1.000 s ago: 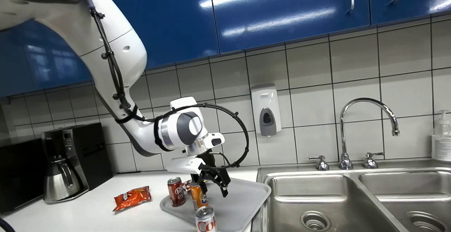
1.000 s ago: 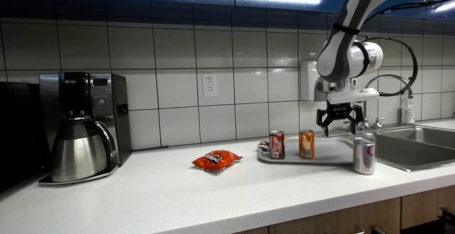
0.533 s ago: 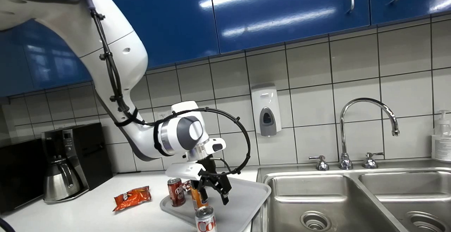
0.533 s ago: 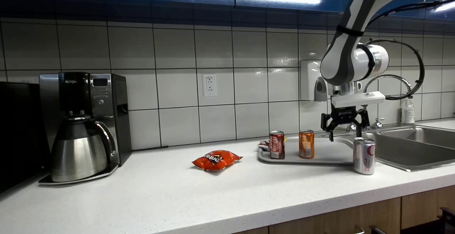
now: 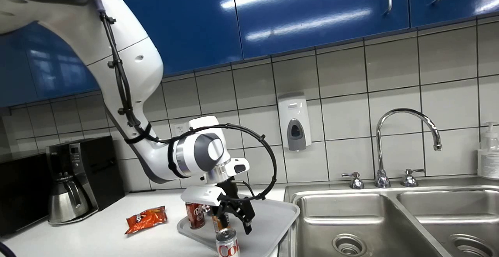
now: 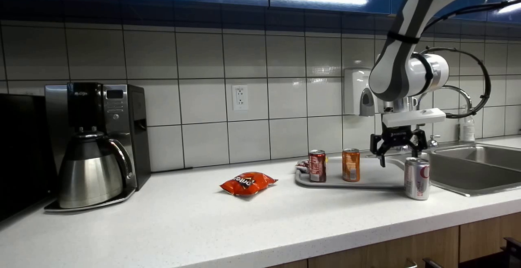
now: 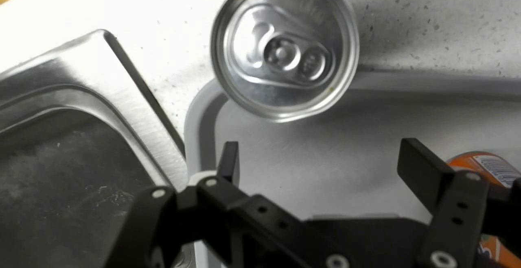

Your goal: Put the cans on the grey tray.

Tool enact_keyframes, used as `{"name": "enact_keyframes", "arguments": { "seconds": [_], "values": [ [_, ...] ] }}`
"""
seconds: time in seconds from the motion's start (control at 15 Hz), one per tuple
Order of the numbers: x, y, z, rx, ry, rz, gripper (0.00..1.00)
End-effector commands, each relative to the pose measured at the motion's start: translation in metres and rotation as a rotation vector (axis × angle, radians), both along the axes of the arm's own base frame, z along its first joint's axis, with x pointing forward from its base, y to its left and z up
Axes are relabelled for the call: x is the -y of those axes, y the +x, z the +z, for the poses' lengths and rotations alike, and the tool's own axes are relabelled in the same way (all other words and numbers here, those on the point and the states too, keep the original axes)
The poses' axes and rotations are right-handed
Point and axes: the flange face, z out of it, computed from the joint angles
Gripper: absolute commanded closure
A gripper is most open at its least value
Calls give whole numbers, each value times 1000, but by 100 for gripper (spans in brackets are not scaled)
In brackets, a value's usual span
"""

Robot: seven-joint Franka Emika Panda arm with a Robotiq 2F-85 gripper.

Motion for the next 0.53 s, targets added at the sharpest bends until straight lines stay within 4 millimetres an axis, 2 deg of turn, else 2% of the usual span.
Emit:
{"name": "enact_keyframes", "arguments": {
  "seconds": [0.0,0.47],
  "values": [
    [4,-9,-1,10,2,9,0],
    [7,-20,-6,5,6,-1,0]
  ]
}}
